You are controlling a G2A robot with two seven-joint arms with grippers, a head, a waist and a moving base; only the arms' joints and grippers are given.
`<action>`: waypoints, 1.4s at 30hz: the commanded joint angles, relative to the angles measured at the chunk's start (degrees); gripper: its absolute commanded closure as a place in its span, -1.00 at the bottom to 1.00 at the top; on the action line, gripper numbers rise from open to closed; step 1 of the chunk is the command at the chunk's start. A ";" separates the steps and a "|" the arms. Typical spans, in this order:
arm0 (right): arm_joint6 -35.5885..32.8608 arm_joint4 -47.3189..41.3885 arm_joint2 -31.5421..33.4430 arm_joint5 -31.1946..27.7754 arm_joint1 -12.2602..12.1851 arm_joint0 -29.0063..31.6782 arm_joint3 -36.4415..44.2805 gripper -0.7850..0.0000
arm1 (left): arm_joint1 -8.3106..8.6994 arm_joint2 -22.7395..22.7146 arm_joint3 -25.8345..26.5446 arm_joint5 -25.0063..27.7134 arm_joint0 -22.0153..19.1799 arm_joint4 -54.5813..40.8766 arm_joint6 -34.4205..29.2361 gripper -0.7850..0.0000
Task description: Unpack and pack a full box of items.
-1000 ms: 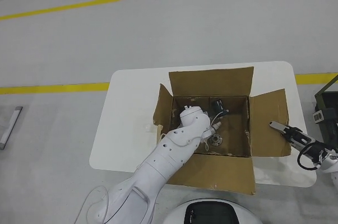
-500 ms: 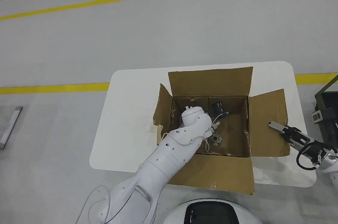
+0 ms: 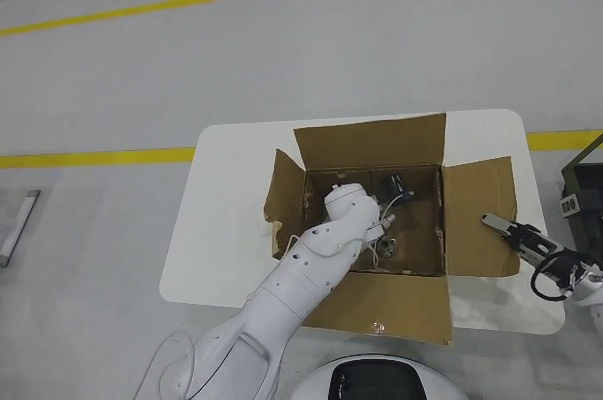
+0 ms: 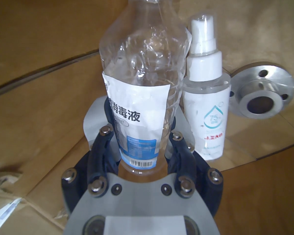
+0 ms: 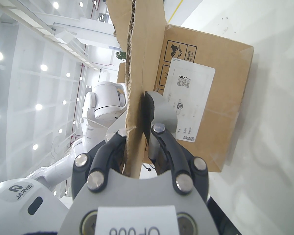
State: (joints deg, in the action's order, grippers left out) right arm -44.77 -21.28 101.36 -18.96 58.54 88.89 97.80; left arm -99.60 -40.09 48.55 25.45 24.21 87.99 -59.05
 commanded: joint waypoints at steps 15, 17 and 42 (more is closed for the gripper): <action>1.43 2.12 1.61 0.16 -0.29 -1.91 -4.19 1.00 | 4.70 -9.98 36.26 2.85 13.68 1.42 -11.00 1.00; 1.45 2.38 1.73 -0.04 -0.33 -2.22 -5.02 1.00 | 4.95 -10.89 39.23 3.25 14.90 0.45 -10.99 1.00; 1.51 3.91 1.16 -0.75 -0.51 -2.77 -6.59 1.00 | 7.54 -23.74 50.76 0.27 16.91 7.14 -17.55 1.00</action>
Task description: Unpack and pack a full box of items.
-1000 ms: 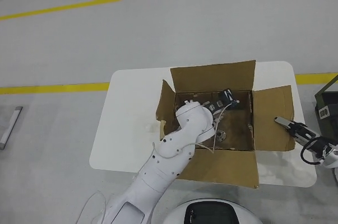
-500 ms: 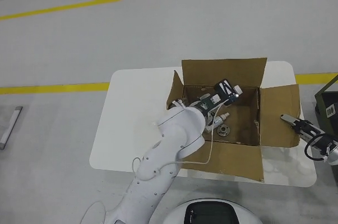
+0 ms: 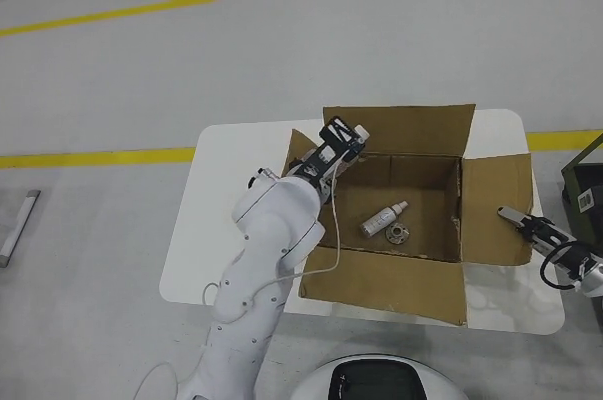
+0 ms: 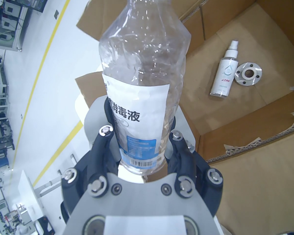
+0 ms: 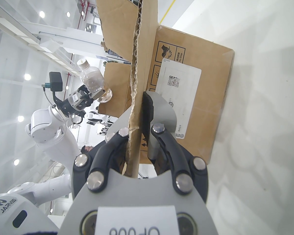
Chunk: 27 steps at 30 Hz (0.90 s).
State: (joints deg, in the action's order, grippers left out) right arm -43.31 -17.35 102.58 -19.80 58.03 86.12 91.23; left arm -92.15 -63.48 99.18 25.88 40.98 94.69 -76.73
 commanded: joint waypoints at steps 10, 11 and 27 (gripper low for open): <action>-0.08 0.22 -0.47 0.27 -0.03 0.06 0.08 1.00 | 0.76 -4.24 5.79 -3.72 1.89 2.31 1.12 1.00; -0.17 0.15 -0.54 0.27 -0.03 0.08 0.07 1.00 | 0.80 -4.20 6.29 -3.79 2.29 2.28 1.26 1.00; -0.68 -0.38 -1.43 -0.50 -0.03 0.01 -0.50 1.00 | 2.28 -11.54 14.17 -4.51 7.75 8.44 -5.51 1.00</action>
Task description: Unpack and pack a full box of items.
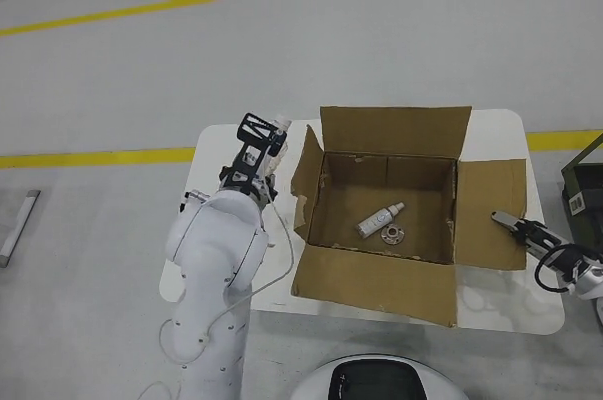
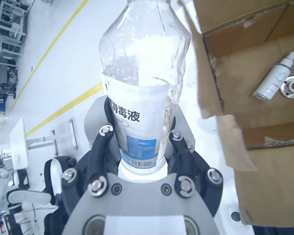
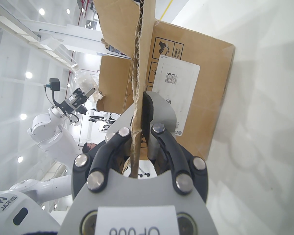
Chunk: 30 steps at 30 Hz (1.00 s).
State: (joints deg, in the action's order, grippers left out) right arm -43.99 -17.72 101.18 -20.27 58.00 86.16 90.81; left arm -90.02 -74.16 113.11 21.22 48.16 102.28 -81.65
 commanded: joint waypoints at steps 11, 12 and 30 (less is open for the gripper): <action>-0.38 -0.14 -0.55 -0.19 -0.03 -0.24 -0.34 1.00 | 1.00 -3.62 -4.62 -2.32 7.89 5.45 -2.58 1.00; -0.40 -0.15 -0.64 -0.16 -0.03 -0.27 -0.41 1.00 | 1.05 -3.69 -5.64 -2.34 8.38 5.71 -2.80 1.00; -0.44 -0.09 -0.82 -0.09 -0.14 -0.65 -1.32 1.00 | 1.12 -9.60 -17.71 -14.18 13.67 -5.20 1.20 1.00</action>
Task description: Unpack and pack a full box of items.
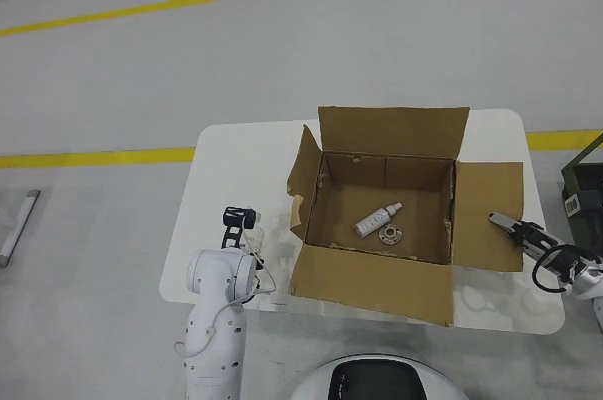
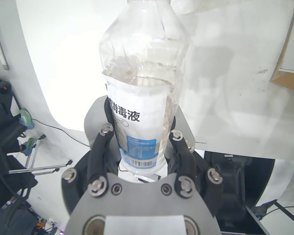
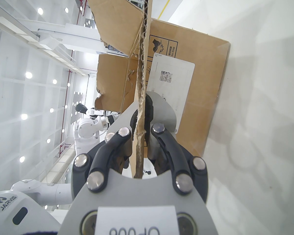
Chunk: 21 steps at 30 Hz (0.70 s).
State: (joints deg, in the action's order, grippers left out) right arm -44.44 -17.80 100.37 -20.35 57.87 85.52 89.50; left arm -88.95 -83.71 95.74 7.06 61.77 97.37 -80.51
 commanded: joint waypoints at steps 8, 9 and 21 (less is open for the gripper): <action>0.03 -0.14 -0.01 -0.07 -0.05 -0.11 -0.45 1.00 | 0.13 -1.11 -3.65 -3.29 0.21 -4.18 -0.52 1.00; 0.05 -0.15 -0.04 -0.05 -0.05 -0.10 -0.49 1.00 | 0.14 -1.02 -3.92 -3.57 0.19 -4.37 -0.54 1.00; -0.06 -0.19 -0.15 0.02 -0.11 -0.28 -0.57 1.00 | 0.40 -0.48 -7.32 -4.53 -0.73 -8.41 -1.58 -1.00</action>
State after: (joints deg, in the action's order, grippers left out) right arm -44.47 -17.97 100.18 -20.33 57.76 85.25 88.93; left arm -88.56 -84.61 88.62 2.16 61.27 88.97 -81.92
